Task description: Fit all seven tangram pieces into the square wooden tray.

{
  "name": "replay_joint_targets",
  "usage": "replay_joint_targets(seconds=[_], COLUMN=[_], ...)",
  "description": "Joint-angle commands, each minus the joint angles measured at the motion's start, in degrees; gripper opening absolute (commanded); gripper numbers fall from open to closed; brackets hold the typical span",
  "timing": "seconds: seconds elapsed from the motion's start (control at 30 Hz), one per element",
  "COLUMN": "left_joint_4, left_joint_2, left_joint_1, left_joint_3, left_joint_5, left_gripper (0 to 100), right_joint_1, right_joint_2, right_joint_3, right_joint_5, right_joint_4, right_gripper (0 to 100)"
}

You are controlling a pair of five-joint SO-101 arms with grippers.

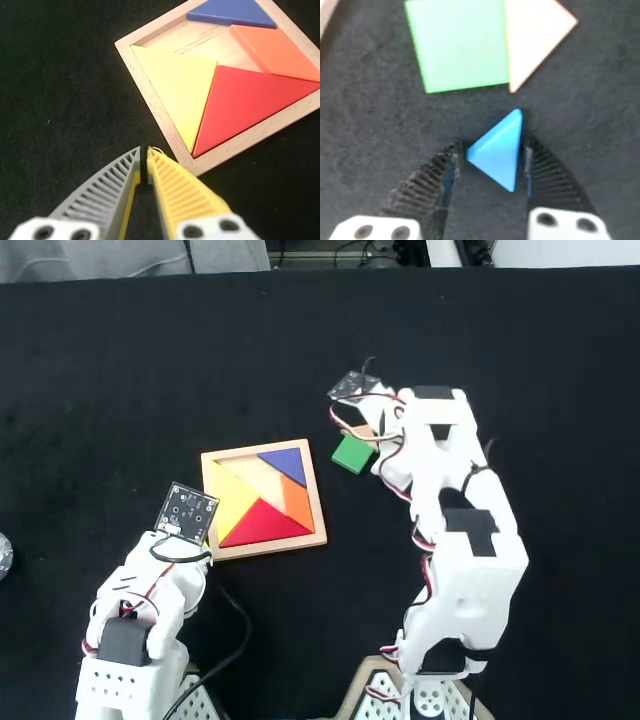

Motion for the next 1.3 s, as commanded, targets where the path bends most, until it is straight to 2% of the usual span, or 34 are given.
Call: replay_joint_targets(seconds=[0.0,0.1,0.33,0.5,0.63,0.83,1.0,1.27], left_joint_4=[-1.1,-1.1,-2.5,-2.1,-2.1,-0.2,0.7,0.6], left_joint_2=[-0.4,-0.4,-0.4,-0.4,-0.4,-0.4,-0.4,-0.4], left_joint_1=[-0.1,0.0,5.3,5.7,6.7,4.7,-1.4,-2.2], left_joint_3=[-0.4,-0.4,-0.5,-1.1,-1.4,-2.5,-3.3,-3.3], left_joint_5=[-0.4,-0.2,3.2,3.7,6.9,7.2,7.6,7.6], left_gripper=[3,3,3,3,3,3,3,3], right_joint_1=[1.1,1.1,-0.9,-9.6,-17.9,-27.8,-31.4,-36.0], right_joint_2=[0.5,0.2,-9.5,-16.7,-18.1,-12.4,-2.3,12.9], right_joint_3=[-1.3,-1.4,-1.3,-1.3,-2.5,-12.6,-22.7,-40.3], right_joint_5=[0.7,0.7,0.6,0.7,0.7,0.7,0.4,1.4], right_joint_4=[-0.4,0.2,2.8,7.3,7.3,6.7,7.5,14.1], right_gripper=[7.4,2.5,2.3,3.6,4.0,4.0,4.0,3.9])
